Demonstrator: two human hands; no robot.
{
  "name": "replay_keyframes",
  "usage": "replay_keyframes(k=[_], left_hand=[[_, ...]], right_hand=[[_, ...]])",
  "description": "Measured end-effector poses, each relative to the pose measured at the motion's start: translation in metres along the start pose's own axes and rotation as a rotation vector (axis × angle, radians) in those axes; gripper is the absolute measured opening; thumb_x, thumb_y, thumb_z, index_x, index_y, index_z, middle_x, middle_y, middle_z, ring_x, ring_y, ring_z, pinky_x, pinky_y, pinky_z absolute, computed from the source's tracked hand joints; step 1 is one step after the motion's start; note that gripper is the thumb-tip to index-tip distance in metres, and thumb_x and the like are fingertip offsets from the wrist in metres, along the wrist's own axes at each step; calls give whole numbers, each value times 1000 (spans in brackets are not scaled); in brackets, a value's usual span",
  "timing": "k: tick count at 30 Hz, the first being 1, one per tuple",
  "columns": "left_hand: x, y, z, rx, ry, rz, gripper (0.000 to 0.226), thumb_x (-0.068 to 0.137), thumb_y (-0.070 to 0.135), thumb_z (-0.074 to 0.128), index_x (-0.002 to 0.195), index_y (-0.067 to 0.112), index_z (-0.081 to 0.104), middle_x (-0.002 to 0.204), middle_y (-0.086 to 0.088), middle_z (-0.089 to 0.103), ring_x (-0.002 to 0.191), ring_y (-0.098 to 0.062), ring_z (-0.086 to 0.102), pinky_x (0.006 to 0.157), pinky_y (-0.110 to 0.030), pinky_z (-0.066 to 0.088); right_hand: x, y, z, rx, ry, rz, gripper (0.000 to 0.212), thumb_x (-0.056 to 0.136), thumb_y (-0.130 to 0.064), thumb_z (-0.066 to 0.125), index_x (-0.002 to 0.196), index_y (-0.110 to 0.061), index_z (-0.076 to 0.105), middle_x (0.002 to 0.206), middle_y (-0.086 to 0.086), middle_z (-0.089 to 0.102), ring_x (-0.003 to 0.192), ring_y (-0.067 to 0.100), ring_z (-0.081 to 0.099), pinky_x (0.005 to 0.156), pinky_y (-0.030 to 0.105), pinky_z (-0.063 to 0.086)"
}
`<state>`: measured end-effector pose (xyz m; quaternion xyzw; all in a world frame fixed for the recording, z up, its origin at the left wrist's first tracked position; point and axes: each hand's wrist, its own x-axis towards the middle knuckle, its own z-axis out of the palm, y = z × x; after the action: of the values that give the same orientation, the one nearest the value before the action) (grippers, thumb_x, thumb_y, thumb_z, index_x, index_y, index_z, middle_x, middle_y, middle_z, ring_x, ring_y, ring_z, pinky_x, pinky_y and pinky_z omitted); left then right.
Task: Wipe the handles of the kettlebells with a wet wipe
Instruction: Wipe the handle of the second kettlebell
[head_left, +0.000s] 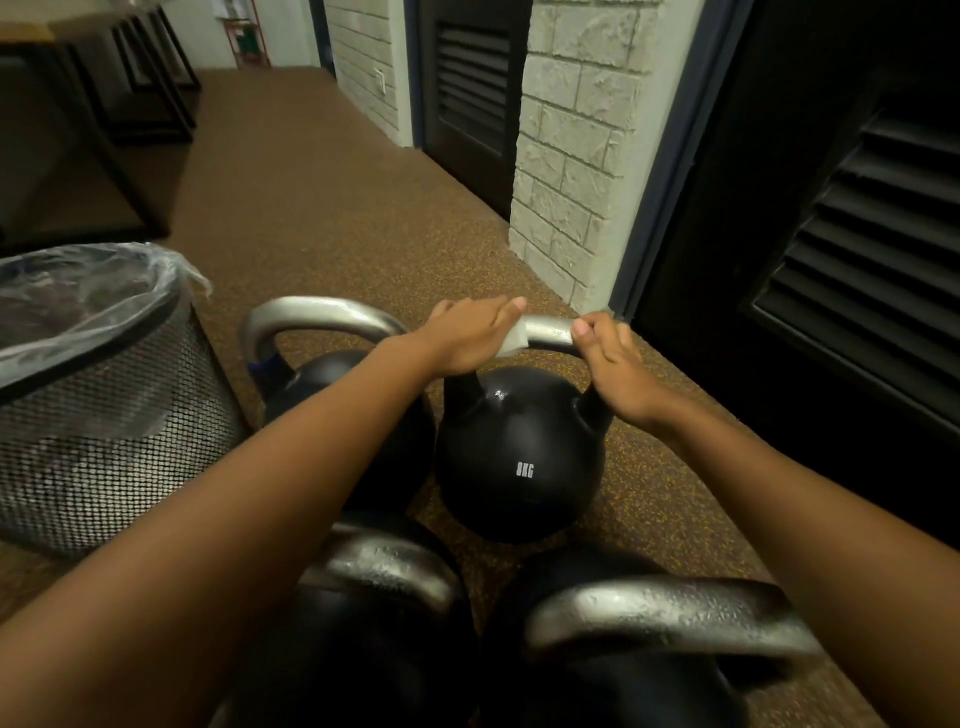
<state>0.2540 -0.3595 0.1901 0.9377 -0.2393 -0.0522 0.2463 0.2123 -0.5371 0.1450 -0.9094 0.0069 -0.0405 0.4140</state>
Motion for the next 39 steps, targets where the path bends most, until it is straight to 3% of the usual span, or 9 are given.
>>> replay_keyframes(k=[3, 6, 12, 15, 19, 23, 29, 34, 39], left_hand=[[-8, -17, -7, -47, -45, -42, 46, 102, 36, 16, 132, 16, 44, 123, -10, 54, 115, -23, 48, 103, -37, 28], [-18, -29, -10, -29, -126, -105, 49, 102, 40, 16, 141, 18, 34, 143, -12, 42, 132, -28, 38, 107, -35, 25], [-21, -15, -14, -16, -179, -144, 56, 101, 35, 21, 150, 15, 2, 155, -14, 18, 142, -28, 19, 112, -33, 16], [-20, -13, -13, -1, -182, -135, 65, 98, 26, 36, 149, 13, -2, 153, -16, 23, 138, -30, 28, 109, -31, 23], [-22, -26, -7, 26, -83, -93, 64, 92, 29, 54, 146, 14, 22, 132, -18, 51, 120, -32, 49, 94, -32, 38], [-25, -28, 3, 87, 114, -116, 43, 86, 35, 62, 121, 11, 54, 110, -14, 63, 104, -31, 57, 79, -32, 40], [-19, -9, 2, 156, 193, -248, 37, 80, 30, 69, 103, 2, 59, 106, -17, 62, 101, -35, 58, 74, -35, 42], [-19, 4, 4, 179, 270, -186, 39, 80, 32, 69, 104, 3, 60, 102, -15, 62, 98, -35, 59, 70, -34, 39], [-21, -7, 5, 72, 243, -275, 42, 78, 33, 70, 103, 1, 60, 103, -17, 63, 99, -34, 59, 69, -34, 38]], right_hand=[[0, 0, 0, -6, -1, 2, 26, 99, -45, 20, 112, -30, 38, 114, 4, 34, 112, 21, 37, 96, 33, 28], [1, 1, 0, -6, -2, -4, 23, 99, -46, 20, 109, -32, 36, 113, 4, 34, 112, 21, 37, 98, 35, 29], [2, 1, 0, -10, 1, -3, 26, 99, -47, 20, 111, -32, 38, 114, 4, 35, 112, 22, 38, 99, 37, 31], [2, 0, 0, -15, -7, 2, 29, 99, -47, 20, 115, -30, 38, 114, 4, 34, 112, 22, 37, 98, 35, 29], [1, -1, 0, -5, -1, 2, 26, 99, -45, 21, 112, -30, 39, 113, 4, 34, 113, 22, 37, 99, 36, 29], [0, -1, -1, 1, -2, 0, 25, 99, -45, 21, 110, -30, 38, 113, 4, 34, 112, 21, 36, 101, 39, 30], [0, -1, -1, -5, 0, 0, 27, 99, -46, 21, 111, -30, 38, 112, 3, 33, 110, 20, 36, 99, 37, 30], [1, 0, 0, 2, 2, -2, 24, 99, -45, 21, 109, -30, 37, 113, 4, 33, 111, 21, 36, 99, 36, 29], [0, -1, 0, -19, -2, 2, 25, 99, -46, 20, 109, -31, 36, 113, 4, 34, 112, 20, 36, 99, 36, 29]])
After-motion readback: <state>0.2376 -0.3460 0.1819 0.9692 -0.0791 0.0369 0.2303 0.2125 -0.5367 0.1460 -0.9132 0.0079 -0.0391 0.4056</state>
